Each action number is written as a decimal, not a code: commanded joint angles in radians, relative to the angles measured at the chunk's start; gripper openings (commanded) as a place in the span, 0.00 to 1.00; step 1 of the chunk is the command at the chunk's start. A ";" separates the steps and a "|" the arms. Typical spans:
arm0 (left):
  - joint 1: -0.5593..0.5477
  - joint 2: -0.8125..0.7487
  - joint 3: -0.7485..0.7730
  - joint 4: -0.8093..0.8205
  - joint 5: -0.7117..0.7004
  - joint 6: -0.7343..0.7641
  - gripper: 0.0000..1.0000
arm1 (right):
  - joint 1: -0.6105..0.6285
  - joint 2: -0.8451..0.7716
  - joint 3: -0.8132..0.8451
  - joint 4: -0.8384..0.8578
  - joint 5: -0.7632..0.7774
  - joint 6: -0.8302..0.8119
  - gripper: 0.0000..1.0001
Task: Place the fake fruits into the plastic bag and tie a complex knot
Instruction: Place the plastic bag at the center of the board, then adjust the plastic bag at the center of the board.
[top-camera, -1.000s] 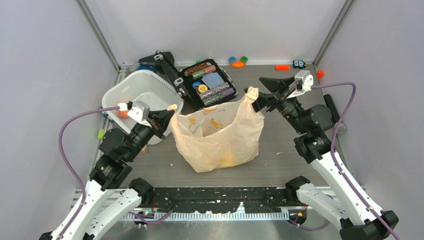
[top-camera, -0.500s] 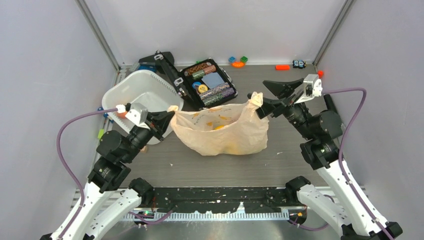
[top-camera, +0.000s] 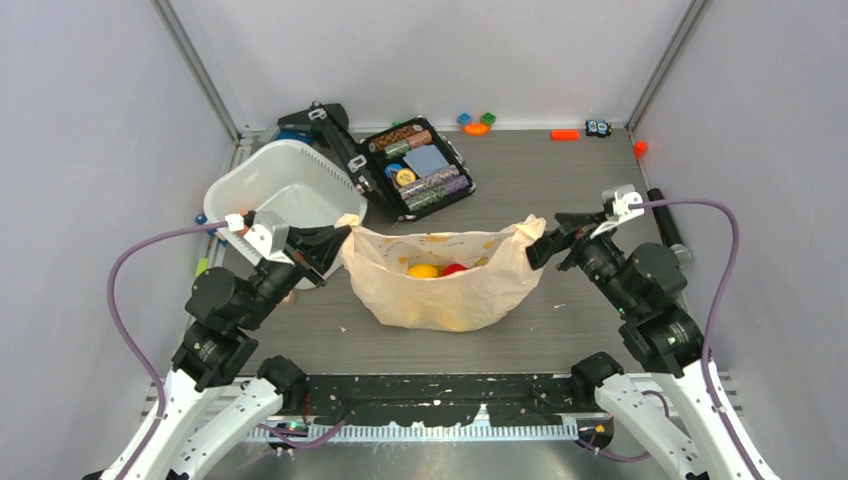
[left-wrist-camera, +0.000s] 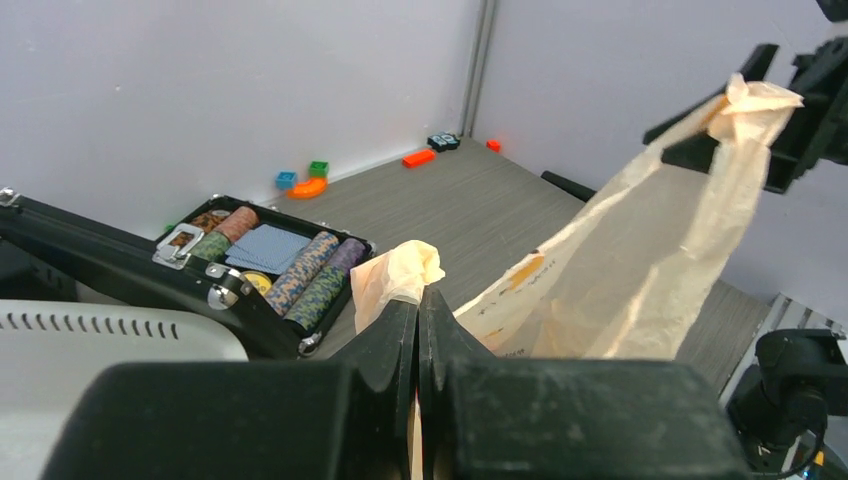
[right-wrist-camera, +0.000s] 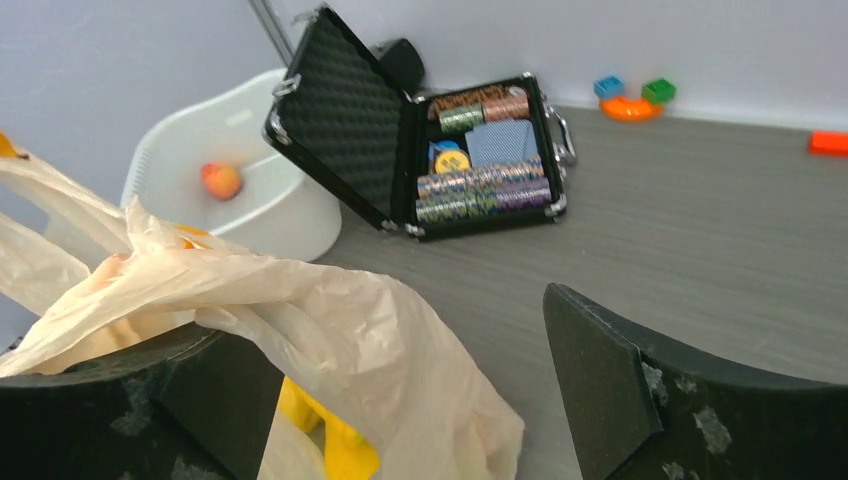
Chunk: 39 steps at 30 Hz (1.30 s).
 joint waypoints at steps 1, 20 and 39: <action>0.002 -0.024 0.004 0.048 -0.083 -0.012 0.00 | 0.002 -0.054 0.070 -0.220 0.065 0.003 1.00; 0.002 -0.019 0.003 0.053 -0.040 -0.023 0.00 | 0.001 -0.077 0.423 -0.327 -0.148 -0.111 0.95; 0.001 0.027 0.007 0.127 0.282 -0.058 0.00 | 0.434 0.438 0.530 -0.014 -0.323 -0.309 0.76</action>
